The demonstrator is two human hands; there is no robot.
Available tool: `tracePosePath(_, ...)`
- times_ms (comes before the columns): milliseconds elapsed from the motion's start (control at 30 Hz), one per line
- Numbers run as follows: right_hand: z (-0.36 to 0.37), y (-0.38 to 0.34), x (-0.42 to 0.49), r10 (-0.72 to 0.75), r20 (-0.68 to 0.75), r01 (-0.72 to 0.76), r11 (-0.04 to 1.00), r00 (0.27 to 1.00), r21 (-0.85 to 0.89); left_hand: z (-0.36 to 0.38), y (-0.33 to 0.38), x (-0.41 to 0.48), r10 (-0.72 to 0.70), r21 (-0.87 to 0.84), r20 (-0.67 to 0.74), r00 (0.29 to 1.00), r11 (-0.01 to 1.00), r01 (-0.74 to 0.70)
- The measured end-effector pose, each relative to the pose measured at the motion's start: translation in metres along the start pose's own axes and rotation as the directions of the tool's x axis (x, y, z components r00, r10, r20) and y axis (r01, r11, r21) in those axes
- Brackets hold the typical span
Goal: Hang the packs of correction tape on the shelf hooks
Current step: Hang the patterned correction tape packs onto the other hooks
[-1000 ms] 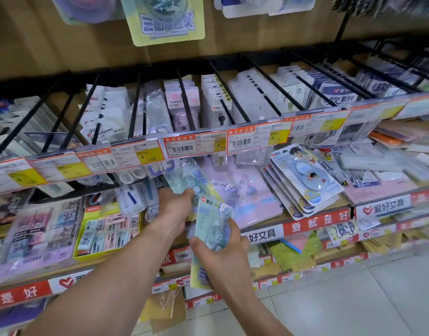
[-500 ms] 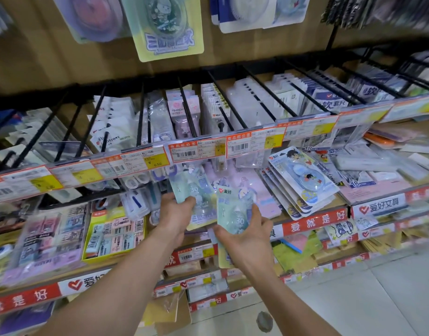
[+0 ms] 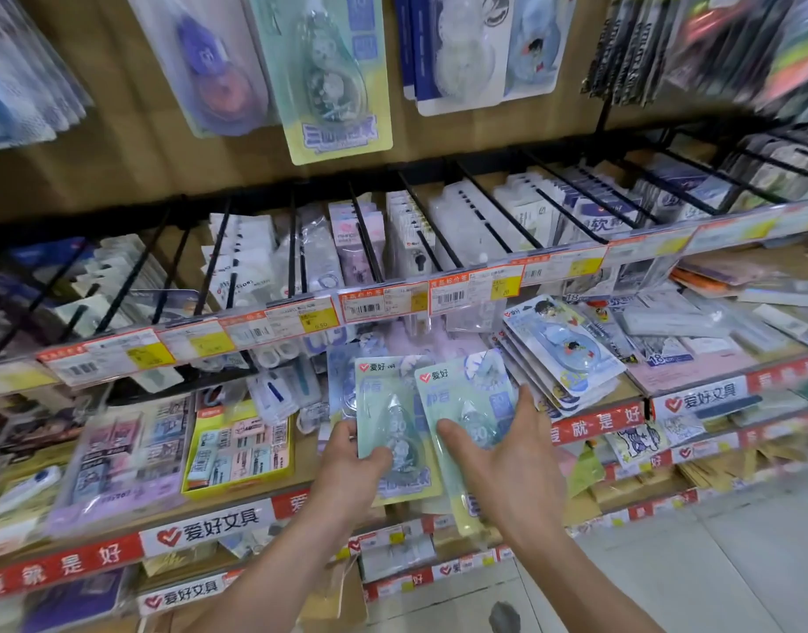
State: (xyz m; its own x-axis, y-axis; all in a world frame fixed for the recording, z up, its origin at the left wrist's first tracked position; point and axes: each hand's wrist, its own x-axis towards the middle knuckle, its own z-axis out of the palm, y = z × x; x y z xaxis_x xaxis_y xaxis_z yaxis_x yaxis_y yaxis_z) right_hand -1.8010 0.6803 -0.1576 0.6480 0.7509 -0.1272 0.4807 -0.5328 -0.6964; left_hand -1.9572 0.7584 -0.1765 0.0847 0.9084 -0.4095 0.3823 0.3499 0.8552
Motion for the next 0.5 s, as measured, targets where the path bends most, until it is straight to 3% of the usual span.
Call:
tracePosePath(167,-0.02,-0.011,-0.013,-0.027,-0.09,0.039,0.989,0.996,0.142,-0.019,0.009,-0.031,0.056,0.017,0.049,0.997,0.998,-0.057)
tracePosePath(500,-0.067,-0.06,-0.025,-0.102,-0.058,0.117,0.9,0.993,0.42,-0.055,0.053,-0.086,0.196,0.018,0.013,0.981,0.98,-0.196)
